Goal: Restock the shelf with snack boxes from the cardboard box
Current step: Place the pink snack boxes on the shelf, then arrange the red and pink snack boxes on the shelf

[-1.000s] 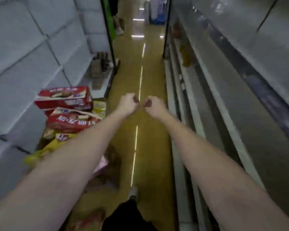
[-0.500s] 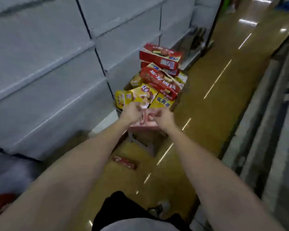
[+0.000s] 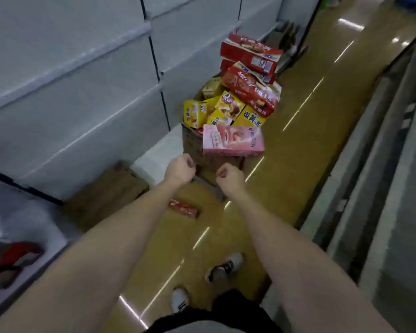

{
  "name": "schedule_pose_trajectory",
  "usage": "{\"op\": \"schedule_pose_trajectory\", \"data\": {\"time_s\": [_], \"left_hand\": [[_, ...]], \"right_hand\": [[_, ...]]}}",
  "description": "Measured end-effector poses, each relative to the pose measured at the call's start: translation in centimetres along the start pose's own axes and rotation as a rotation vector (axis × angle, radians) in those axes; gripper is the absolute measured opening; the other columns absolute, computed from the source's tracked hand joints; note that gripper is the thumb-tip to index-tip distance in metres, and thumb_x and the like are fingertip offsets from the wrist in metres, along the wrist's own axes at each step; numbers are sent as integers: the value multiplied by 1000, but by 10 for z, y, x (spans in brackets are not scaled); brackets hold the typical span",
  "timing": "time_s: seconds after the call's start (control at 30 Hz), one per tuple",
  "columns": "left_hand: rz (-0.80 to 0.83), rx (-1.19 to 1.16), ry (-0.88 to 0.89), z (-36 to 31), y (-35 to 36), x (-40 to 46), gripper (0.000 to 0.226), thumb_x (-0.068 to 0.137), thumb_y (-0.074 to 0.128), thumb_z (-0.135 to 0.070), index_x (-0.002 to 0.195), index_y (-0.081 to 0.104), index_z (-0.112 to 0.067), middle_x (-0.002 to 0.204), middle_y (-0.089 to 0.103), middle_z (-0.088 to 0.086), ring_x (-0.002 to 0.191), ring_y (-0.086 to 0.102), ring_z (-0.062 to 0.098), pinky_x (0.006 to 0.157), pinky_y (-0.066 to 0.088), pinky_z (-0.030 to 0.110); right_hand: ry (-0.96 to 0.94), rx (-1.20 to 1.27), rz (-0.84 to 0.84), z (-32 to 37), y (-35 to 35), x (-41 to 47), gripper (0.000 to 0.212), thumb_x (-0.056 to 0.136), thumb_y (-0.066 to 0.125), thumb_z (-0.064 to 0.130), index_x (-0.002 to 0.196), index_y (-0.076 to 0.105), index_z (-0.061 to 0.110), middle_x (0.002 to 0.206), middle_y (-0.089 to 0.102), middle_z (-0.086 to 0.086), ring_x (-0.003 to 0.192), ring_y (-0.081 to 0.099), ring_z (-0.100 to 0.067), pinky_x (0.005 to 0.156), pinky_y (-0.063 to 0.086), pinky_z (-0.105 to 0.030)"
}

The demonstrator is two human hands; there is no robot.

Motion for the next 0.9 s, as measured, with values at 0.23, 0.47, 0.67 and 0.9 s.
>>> {"op": "schedule_pose_trajectory", "data": {"time_s": [0.23, 0.47, 0.67, 0.9], "left_hand": [[3, 36, -21, 29, -5, -20, 6, 89, 60, -14, 94, 59, -16, 104, 66, 10, 99, 60, 30, 85, 51, 37], [-20, 93, -50, 46, -17, -2, 25, 89, 57, -10, 114, 61, -8, 114, 65, 13, 106, 60, 31, 86, 51, 36], [17, 80, -182, 112, 28, 32, 29, 87, 58, -14, 115, 62, -9, 112, 66, 16, 104, 62, 33, 77, 47, 30], [100, 39, -240, 211, 104, 89, 44, 87, 57, -7, 131, 55, -9, 131, 59, 15, 121, 55, 30, 98, 41, 31]], "right_hand": [[-16, 16, 25, 17, 31, -6, 17, 82, 60, 6, 83, 64, 23, 94, 70, -2, 91, 64, -22, 78, 50, -28], [-23, 22, 143, 26, 65, 24, 15, 87, 59, 6, 94, 66, 17, 100, 69, -3, 95, 63, -22, 80, 49, -29], [-31, -14, 271, -6, 139, 60, 16, 88, 60, 9, 103, 65, 7, 101, 68, -11, 98, 63, -28, 72, 40, -26], [-4, -107, 380, -72, 244, 124, 35, 88, 71, 21, 120, 60, 12, 114, 65, -6, 106, 62, -25, 76, 41, -27]]}}
Point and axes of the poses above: each hand's wrist, its own x-axis towards the middle knuckle, its own y-axis out of the palm, z = x × y, the point moved 10 cm from there along x, towards the middle knuckle
